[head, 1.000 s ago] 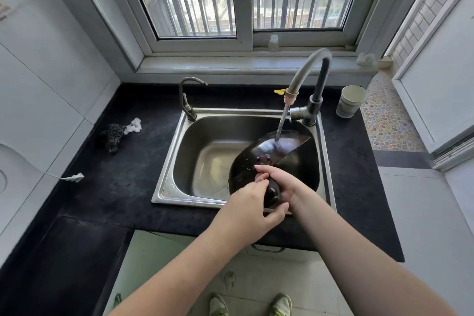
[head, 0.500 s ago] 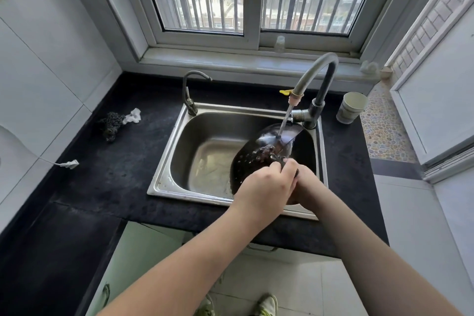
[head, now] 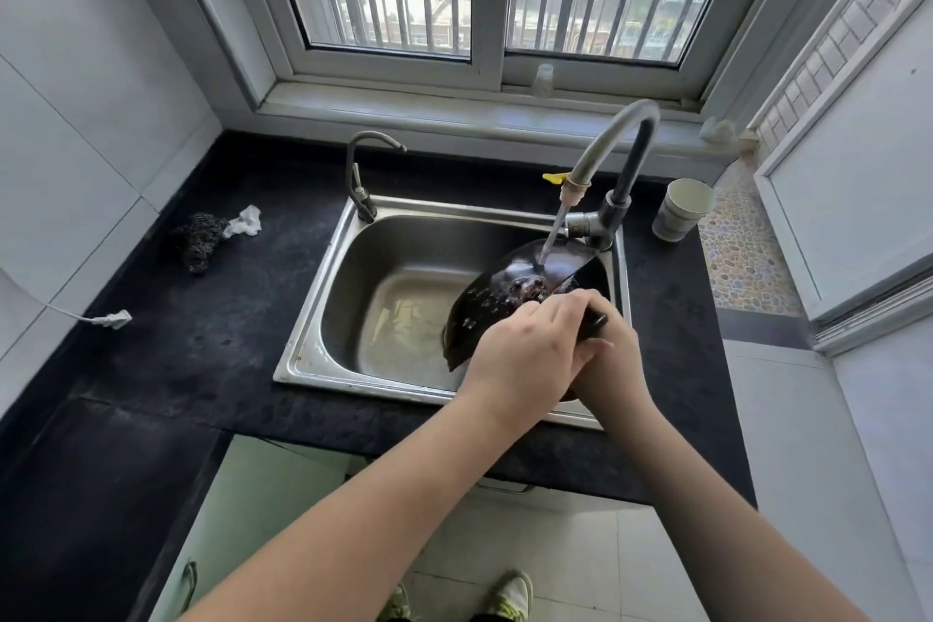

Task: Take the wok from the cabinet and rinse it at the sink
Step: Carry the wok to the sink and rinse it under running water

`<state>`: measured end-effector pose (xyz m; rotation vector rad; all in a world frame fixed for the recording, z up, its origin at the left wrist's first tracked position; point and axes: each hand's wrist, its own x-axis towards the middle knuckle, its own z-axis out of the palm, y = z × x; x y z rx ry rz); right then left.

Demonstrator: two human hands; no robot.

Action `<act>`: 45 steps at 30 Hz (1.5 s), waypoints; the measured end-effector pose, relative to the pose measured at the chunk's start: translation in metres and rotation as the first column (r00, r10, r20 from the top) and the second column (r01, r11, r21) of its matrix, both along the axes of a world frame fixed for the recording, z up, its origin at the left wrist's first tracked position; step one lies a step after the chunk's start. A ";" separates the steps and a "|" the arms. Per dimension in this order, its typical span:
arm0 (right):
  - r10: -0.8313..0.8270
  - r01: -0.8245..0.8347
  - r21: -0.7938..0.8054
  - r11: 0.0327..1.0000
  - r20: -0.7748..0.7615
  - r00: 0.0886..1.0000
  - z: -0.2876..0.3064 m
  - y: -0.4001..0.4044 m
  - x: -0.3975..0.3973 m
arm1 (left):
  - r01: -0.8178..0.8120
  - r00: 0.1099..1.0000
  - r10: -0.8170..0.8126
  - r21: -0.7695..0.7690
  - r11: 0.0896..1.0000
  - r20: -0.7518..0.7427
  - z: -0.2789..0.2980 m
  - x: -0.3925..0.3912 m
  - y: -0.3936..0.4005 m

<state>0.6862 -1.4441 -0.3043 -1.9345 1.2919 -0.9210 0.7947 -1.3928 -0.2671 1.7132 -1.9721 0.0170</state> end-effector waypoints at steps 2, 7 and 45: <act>-0.051 0.049 0.051 0.997 0.037 0.998 0.006 -0.003 -0.003 | 0.011 0.998 -0.010 0.017 1.000 -0.063 -0.001 0.006 0.000; -0.125 0.110 0.135 0.985 0.106 0.987 0.008 -0.016 -0.014 | -0.013 0.994 0.027 0.126 0.992 -0.109 -0.022 0.030 0.013; -0.106 0.106 -0.008 0.994 -0.158 0.982 0.053 -0.053 -0.034 | 0.090 0.453 0.471 0.565 0.820 -0.757 -0.072 0.021 0.022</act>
